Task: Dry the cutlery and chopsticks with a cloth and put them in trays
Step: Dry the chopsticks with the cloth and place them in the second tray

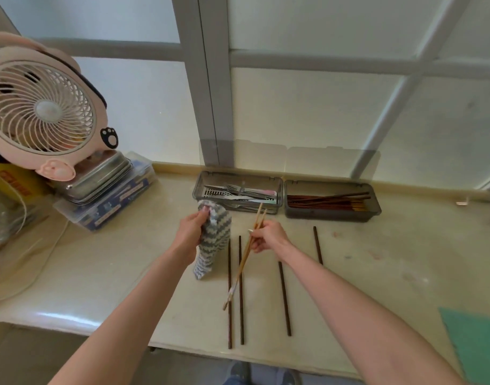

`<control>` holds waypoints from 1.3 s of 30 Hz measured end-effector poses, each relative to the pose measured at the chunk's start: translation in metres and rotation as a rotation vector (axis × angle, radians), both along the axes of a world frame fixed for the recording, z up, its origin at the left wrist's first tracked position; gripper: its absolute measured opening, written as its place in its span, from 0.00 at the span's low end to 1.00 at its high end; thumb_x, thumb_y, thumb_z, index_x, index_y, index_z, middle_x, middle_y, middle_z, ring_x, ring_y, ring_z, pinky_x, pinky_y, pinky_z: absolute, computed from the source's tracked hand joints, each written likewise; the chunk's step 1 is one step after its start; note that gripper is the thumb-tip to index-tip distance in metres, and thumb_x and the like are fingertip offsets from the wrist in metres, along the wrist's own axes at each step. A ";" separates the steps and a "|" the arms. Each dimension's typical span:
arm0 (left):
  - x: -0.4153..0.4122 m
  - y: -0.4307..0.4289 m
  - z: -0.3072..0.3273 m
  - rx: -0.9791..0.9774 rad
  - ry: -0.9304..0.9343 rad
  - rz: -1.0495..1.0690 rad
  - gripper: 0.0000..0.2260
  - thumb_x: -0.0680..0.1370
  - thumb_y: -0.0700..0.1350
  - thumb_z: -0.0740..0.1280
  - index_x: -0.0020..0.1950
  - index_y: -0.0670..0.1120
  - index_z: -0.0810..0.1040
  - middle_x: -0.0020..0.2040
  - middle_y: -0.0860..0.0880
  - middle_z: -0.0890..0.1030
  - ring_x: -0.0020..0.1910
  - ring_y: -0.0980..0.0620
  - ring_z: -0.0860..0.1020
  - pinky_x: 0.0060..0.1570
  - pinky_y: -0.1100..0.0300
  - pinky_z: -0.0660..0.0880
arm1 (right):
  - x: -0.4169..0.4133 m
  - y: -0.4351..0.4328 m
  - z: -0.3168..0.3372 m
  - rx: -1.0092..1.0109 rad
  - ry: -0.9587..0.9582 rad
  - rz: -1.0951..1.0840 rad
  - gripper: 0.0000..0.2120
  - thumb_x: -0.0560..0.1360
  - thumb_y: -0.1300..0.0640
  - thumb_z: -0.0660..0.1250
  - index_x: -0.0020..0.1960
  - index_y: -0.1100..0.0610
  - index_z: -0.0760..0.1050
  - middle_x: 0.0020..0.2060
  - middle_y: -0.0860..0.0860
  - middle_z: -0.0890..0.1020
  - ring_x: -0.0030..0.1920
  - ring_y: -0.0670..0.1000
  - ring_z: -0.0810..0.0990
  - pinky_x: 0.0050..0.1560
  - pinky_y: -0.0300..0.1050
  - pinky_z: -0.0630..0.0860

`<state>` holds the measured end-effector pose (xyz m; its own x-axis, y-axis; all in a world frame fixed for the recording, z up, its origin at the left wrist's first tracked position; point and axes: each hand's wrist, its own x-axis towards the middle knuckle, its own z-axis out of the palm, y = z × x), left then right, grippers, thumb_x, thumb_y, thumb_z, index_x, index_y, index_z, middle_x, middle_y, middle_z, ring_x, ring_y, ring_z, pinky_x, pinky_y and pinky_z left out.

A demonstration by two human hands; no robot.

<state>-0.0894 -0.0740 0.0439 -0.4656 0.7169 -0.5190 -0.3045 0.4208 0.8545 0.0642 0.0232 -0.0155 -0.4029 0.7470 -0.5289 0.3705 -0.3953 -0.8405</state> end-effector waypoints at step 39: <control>-0.041 0.061 0.034 0.296 0.001 0.459 0.10 0.75 0.40 0.69 0.54 0.38 0.77 0.43 0.48 0.80 0.49 0.48 0.78 0.50 0.57 0.77 | 0.043 -0.006 0.019 -0.002 0.229 0.387 0.15 0.81 0.52 0.56 0.41 0.57 0.72 0.26 0.49 0.63 0.25 0.45 0.58 0.29 0.40 0.53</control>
<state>-0.1304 -0.0133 0.0774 -0.7654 0.5554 -0.3251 -0.3992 -0.0136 0.9168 0.1068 0.0171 0.0036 -0.7592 0.5171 -0.3953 0.2962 -0.2663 -0.9173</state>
